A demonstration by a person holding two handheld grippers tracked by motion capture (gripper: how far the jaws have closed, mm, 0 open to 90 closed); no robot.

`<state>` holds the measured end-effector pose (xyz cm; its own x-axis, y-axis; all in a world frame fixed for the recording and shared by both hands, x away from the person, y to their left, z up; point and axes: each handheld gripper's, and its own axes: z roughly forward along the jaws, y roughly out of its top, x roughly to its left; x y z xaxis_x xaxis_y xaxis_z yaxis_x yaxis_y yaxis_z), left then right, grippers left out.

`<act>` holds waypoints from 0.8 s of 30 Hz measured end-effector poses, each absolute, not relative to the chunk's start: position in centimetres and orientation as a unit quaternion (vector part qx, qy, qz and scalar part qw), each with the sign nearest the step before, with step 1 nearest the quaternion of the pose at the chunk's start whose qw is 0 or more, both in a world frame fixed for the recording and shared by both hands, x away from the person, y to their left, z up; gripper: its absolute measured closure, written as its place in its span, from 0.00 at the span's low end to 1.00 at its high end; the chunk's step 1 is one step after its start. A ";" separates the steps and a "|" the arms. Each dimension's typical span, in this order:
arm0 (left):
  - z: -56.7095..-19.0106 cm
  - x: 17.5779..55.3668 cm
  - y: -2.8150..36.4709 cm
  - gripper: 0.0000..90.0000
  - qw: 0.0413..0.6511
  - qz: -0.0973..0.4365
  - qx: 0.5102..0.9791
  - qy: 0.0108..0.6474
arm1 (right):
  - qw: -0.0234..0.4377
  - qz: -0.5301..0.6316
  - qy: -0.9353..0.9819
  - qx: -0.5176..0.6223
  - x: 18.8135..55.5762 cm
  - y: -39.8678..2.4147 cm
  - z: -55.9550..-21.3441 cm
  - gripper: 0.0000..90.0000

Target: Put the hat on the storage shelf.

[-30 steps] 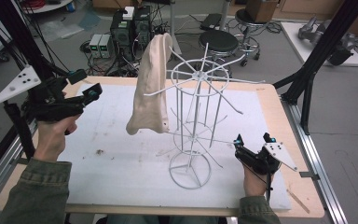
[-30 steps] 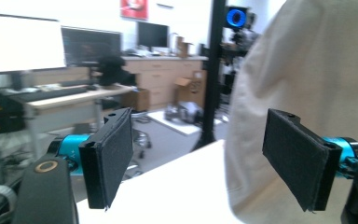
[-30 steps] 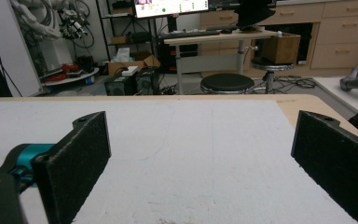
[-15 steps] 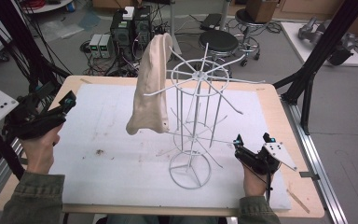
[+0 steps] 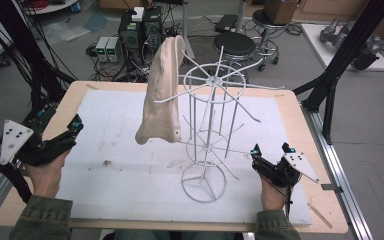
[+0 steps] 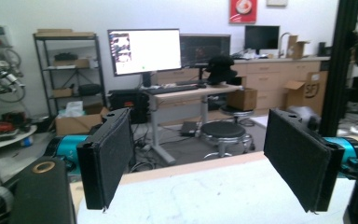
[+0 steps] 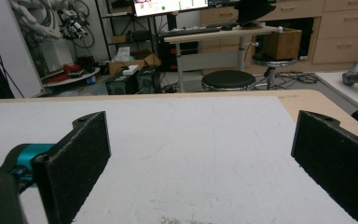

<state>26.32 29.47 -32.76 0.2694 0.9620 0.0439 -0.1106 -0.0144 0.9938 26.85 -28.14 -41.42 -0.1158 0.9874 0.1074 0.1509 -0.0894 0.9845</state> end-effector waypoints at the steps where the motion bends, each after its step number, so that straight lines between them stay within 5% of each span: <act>1: -33.3 26.3 29.5 0.26 0.579 0.465 0.540 0.396 | 0.405 0.516 0.540 0.526 26.8 -28.1 -41.4 0.04; 24: -41.3 25.5 32.5 0.27 0.549 0.463 0.517 0.465 | 0.404 0.516 0.540 0.528 26.8 -28.1 -41.4 0.04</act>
<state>25.46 32.47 -41.33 0.1382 0.9899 -0.0327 -0.0273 0.0368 0.9989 26.85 -28.15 -41.42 -0.1157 0.9873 0.1084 0.1527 -0.0902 0.9842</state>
